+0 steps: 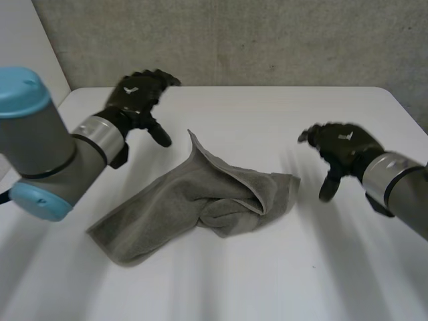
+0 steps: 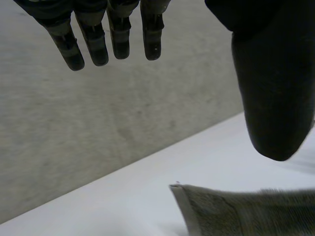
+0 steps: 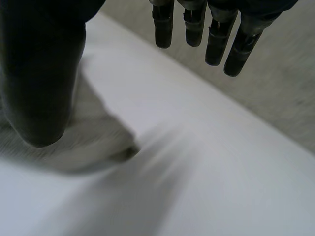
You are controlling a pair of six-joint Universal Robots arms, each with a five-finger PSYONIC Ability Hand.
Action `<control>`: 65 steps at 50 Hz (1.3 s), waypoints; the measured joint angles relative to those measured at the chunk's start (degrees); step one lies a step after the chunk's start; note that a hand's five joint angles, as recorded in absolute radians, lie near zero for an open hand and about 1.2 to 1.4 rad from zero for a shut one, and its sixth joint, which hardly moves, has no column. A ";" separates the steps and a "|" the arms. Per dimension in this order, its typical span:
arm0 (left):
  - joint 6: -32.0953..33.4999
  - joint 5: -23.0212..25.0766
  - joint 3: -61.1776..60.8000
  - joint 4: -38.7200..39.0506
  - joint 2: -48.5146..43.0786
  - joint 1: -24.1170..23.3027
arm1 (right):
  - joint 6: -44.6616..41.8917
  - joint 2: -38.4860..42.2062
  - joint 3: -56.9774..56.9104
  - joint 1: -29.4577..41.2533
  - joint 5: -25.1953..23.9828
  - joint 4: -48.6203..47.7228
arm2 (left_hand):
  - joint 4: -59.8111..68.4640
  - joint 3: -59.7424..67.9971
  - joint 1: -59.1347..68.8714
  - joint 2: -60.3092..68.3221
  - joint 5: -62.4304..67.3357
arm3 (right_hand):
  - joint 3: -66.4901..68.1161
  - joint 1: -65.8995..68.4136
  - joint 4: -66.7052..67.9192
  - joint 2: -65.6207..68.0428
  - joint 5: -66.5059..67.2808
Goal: Fold the towel.
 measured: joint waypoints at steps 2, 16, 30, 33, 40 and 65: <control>1.32 1.96 1.70 0.88 -2.69 -0.41 | -0.73 1.01 1.03 0.00 -0.61 -0.13 | 0.00 0.00 0.00 0.00 0.00 | 0.00 -0.01 0.00 0.00 0.00; 11.63 8.43 13.63 5.26 -19.28 -4.32 | -0.13 10.82 6.38 0.06 -6.84 -14.96 | 0.00 0.00 0.00 0.00 0.07 | 0.00 3.38 0.00 2.28 3.93; 13.76 10.46 16.64 6.92 -25.93 -5.79 | 4.08 18.49 2.98 2.32 -5.61 -20.17 | 0.00 0.00 47.66 49.89 50.28 | 0.00 46.82 0.00 44.74 45.76; 13.81 10.48 16.76 6.67 -26.24 -5.77 | 4.88 17.85 2.88 2.47 -5.41 -21.19 | 0.00 0.00 58.38 61.35 62.60 | 0.00 61.49 0.00 60.11 62.00; 13.77 10.29 16.17 6.07 -25.36 -5.53 | 6.54 13.90 2.89 1.42 -6.53 -21.32 | 0.00 0.00 58.40 61.32 62.89 | 0.00 61.79 0.00 60.73 62.85; 13.91 4.11 -22.37 0.99 11.07 5.82 | 15.59 15.42 -14.54 -14.29 -21.29 -8.43 | 0.00 0.00 58.44 61.34 63.10 | 0.00 50.76 0.00 49.71 50.65</control>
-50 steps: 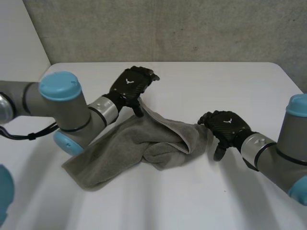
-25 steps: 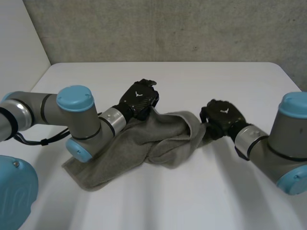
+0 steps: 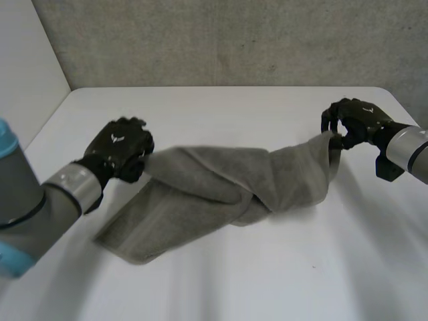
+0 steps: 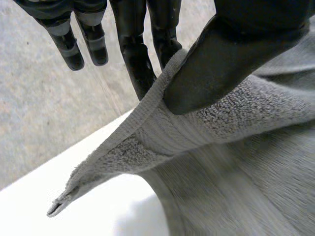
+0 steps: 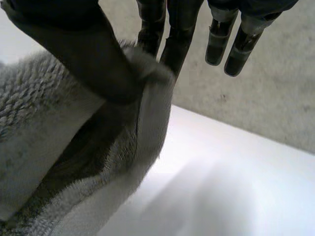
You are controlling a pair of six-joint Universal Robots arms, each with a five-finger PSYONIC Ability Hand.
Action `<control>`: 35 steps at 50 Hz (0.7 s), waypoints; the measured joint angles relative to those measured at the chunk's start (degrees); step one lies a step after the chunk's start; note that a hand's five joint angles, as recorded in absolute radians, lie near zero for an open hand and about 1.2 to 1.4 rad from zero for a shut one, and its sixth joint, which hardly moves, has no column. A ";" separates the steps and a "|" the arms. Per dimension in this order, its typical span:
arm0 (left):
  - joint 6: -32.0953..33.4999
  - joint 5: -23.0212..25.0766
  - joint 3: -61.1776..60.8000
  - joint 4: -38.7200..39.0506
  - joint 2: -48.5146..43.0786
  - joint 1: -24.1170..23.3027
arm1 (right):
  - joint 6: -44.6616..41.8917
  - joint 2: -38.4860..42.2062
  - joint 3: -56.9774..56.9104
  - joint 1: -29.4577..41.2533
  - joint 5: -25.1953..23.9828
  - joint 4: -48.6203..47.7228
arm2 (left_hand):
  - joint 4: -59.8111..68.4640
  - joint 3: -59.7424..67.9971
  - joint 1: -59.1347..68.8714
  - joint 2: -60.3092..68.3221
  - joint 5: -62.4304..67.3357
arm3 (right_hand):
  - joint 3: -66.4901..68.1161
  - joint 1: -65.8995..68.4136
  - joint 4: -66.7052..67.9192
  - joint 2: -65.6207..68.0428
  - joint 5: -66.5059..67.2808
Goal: Fold the towel.
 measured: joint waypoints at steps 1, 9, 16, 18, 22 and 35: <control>0.00 0.00 -0.94 -0.07 0.55 -0.01 | 0.06 0.45 -0.29 -0.06 0.28 0.44 | 0.00 0.00 0.00 0.00 0.00 | 0.00 -2.66 0.00 -2.01 -2.05; -0.03 -0.26 -7.39 -1.58 2.45 -3.59 | -0.46 1.57 2.29 0.48 7.44 3.72 | 0.00 0.00 0.00 0.20 0.00 | 0.00 -46.40 0.00 -46.00 -49.55; -0.20 -0.47 -6.38 -2.18 1.41 -4.19 | -0.74 -7.42 12.17 1.12 10.37 0.70 | 0.00 0.00 0.00 0.20 0.00 | 0.00 -50.20 0.00 -49.67 -50.76; -0.29 -0.47 -5.99 -2.20 1.25 -3.49 | -0.81 -10.53 15.83 1.62 10.37 -1.04 | 0.00 0.00 0.00 0.20 0.00 | 0.00 -50.31 0.00 -49.67 -50.76; -0.49 -0.44 -5.33 -2.26 1.08 -1.64 | -1.46 -16.81 24.30 3.48 9.87 -5.42 | 0.00 0.00 0.00 0.20 0.00 | 0.00 -50.50 0.00 -49.67 -50.76; -0.94 -0.41 -4.52 -3.50 1.09 0.15 | -11.46 -19.57 37.93 9.08 11.65 -15.90 | 0.00 0.00 0.01 0.21 0.00 | 0.00 -50.73 0.00 -49.67 -50.76</control>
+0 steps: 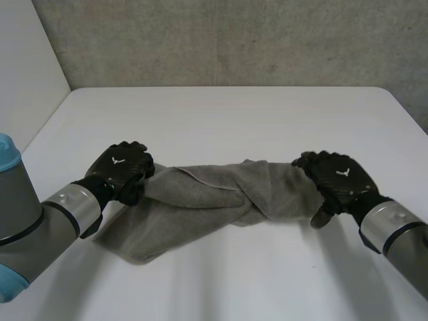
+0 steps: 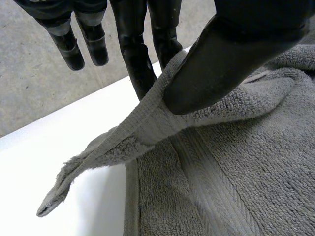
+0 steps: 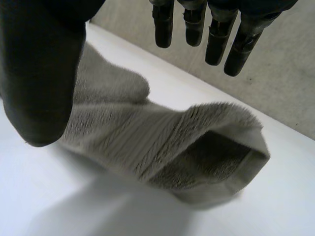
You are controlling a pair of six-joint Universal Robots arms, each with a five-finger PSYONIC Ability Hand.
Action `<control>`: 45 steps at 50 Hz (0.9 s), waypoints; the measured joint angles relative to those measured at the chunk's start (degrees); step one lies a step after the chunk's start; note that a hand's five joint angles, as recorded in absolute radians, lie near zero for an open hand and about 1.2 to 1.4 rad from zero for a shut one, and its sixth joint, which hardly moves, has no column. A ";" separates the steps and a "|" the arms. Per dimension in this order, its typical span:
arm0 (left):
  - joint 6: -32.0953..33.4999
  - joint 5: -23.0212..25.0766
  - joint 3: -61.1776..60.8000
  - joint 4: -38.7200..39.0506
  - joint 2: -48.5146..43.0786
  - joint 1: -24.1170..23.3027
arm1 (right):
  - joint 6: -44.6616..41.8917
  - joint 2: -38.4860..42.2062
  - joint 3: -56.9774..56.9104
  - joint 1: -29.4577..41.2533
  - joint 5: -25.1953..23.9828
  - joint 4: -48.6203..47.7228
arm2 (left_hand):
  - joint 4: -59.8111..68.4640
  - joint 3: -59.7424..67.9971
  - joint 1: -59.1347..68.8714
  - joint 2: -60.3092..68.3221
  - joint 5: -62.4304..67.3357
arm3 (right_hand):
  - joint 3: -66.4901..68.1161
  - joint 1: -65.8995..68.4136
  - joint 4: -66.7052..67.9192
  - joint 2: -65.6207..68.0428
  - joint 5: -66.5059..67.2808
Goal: Fold the towel.
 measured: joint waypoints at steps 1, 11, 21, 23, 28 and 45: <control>0.00 0.00 -0.05 -0.03 0.00 0.03 | -0.57 1.19 0.06 0.37 0.49 -0.68 | 0.00 0.00 0.00 0.00 0.00 | 0.00 0.00 0.00 0.00 0.00; -0.25 0.10 -0.77 0.06 0.00 1.50 | -5.70 9.02 -0.20 3.41 3.84 -8.02 | 0.00 0.00 0.00 0.00 0.00 | 0.00 3.25 0.00 1.99 3.29; -0.35 0.26 -1.07 0.16 -0.06 2.36 | -7.96 13.06 -1.85 3.78 5.62 -14.77 | 0.00 0.00 0.00 0.00 0.00 | 0.00 9.00 0.00 7.77 10.49; -0.37 0.26 -1.13 0.17 -0.06 2.37 | -7.81 13.09 -1.93 3.58 6.45 -15.73 | 0.00 0.00 0.00 0.00 0.00 | 0.00 9.16 0.00 7.77 10.55; -0.40 0.27 -1.24 0.20 -0.03 2.37 | -7.23 11.27 -1.30 3.30 7.91 -17.51 | 0.00 0.00 0.00 0.00 0.00 | 0.00 9.41 0.00 7.79 10.84; -0.43 0.26 -1.78 0.64 0.09 2.67 | -5.09 4.89 1.57 3.11 9.24 -21.41 | 0.00 0.00 0.00 0.00 0.00 | 0.00 43.72 0.00 43.38 42.91</control>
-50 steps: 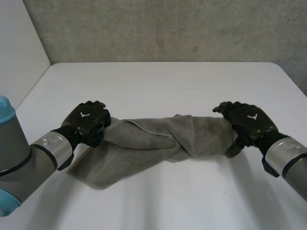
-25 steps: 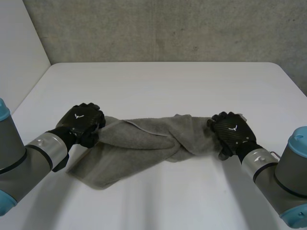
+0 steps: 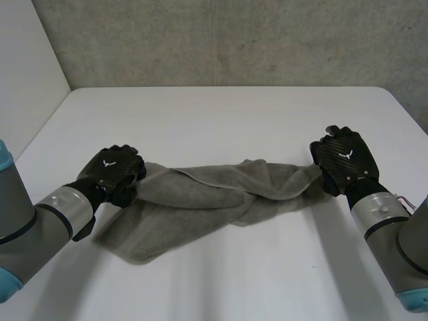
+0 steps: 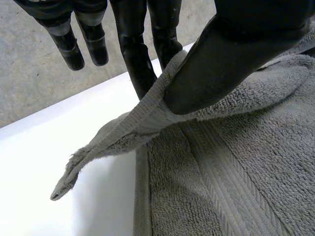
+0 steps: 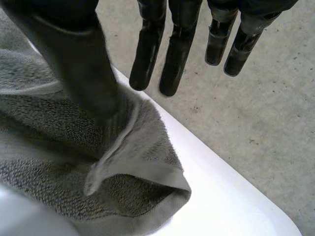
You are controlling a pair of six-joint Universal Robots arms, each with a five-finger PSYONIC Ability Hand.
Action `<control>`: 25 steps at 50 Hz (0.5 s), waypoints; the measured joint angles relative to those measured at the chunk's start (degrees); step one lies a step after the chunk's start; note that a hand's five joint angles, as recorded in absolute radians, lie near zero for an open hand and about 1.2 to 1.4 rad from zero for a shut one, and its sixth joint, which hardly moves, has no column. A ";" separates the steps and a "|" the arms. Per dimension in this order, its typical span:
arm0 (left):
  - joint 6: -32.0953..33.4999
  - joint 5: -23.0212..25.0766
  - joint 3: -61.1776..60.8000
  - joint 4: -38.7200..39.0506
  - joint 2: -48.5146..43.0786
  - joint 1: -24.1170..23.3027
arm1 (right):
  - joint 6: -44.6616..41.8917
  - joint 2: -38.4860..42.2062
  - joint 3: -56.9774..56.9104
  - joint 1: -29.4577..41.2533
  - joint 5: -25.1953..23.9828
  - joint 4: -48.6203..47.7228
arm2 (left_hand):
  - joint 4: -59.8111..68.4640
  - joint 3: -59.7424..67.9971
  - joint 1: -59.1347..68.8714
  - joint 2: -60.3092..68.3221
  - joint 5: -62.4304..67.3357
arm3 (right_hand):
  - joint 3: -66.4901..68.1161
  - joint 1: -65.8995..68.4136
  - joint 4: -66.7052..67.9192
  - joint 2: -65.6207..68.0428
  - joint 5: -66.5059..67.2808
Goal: Fold the towel.
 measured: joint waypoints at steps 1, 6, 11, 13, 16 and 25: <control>0.00 0.00 -0.01 0.00 0.00 0.07 | 0.04 -0.07 -0.05 0.01 -0.28 0.09 | 0.00 0.00 0.00 0.00 0.00 | 0.00 5.83 0.00 5.71 5.58; 0.00 0.00 -0.04 -0.05 -0.01 0.32 | 0.21 0.09 -0.42 0.03 -2.97 1.16 | 0.00 0.00 0.00 0.00 0.00 | 0.00 18.83 0.00 17.87 20.15; 0.00 0.03 -0.10 -0.18 -0.01 0.42 | 1.81 0.72 -1.34 -0.29 -6.98 5.04 | 0.00 0.00 0.00 0.00 0.00 | 0.00 18.83 0.00 17.87 20.16; 0.00 0.05 -0.11 -0.23 0.00 0.42 | 3.07 1.23 -2.02 -0.94 -8.56 7.90 | 0.00 0.00 0.00 0.00 0.00 | 0.00 18.83 0.00 17.88 20.16; 0.00 0.07 -0.12 -0.27 0.01 0.41 | 4.25 1.88 -2.70 -2.03 -9.52 10.45 | 0.00 0.00 0.00 0.00 0.00 | 0.00 16.24 0.00 15.50 17.71; 0.04 0.24 -0.19 -0.24 0.01 0.58 | 5.37 4.98 -4.55 -4.18 -9.16 11.02 | 0.00 0.00 0.00 0.00 0.00 | 0.00 -1.69 0.00 -0.84 -0.96</control>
